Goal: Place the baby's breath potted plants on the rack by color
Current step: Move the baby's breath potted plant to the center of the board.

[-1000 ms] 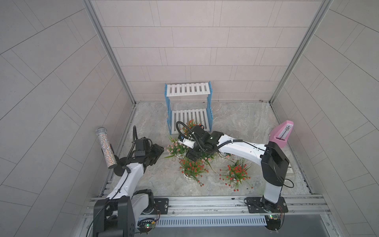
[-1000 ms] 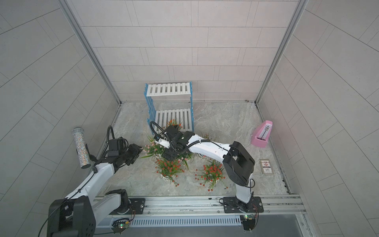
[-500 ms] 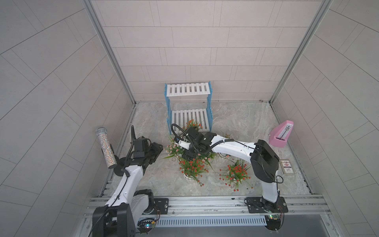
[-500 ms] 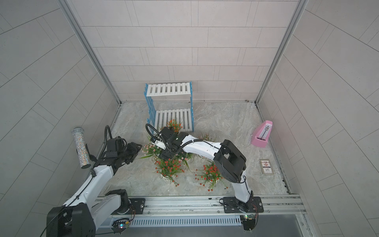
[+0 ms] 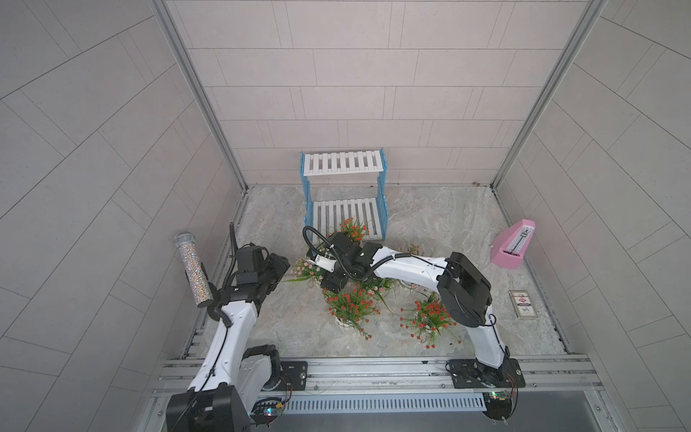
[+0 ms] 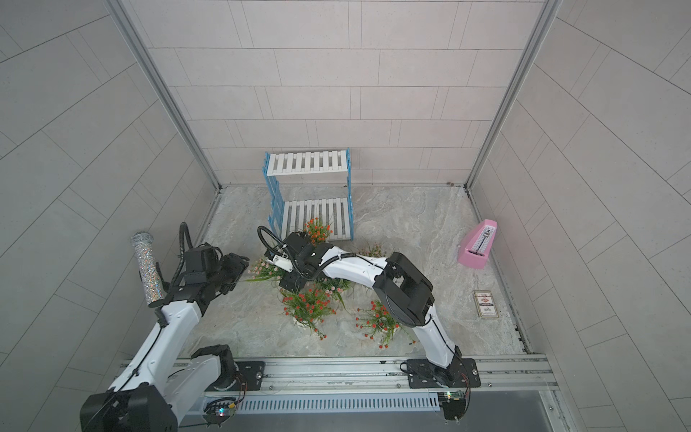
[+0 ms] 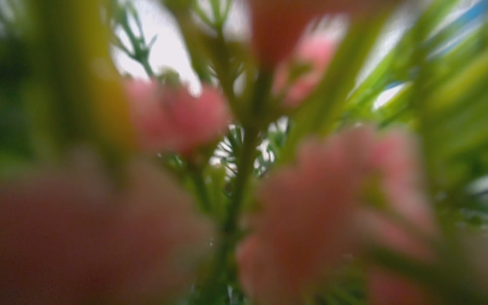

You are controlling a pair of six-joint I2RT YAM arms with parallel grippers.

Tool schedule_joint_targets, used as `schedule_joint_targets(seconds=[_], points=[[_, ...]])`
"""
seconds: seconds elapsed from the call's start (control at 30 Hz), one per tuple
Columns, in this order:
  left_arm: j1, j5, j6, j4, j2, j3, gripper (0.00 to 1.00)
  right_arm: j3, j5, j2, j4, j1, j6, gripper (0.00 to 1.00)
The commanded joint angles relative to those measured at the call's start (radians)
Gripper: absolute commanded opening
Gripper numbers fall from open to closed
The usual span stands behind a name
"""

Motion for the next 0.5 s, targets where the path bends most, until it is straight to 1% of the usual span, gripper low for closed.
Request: schedule_joint_targets(seconds=[0.0, 0.17, 0.3, 0.47], points=[[0.015, -0.049, 0.022, -0.061, -0.011, 0.060, 0.59, 0.014, -0.010, 0.054, 0.044, 0.006, 0.018, 0.89], [0.047, -0.134, 0.035, -0.156, -0.021, 0.136, 0.61, 0.096, -0.043, 0.119, 0.059, 0.007, 0.029, 0.89], [0.089, -0.165, 0.037, -0.169, -0.027, 0.160, 0.62, 0.166, -0.084, 0.166, 0.072, 0.009, 0.041, 0.89], [0.136, -0.173, 0.020, -0.145, -0.033, 0.160, 0.63, 0.253, -0.128, 0.215, 0.096, 0.011, 0.053, 0.89]])
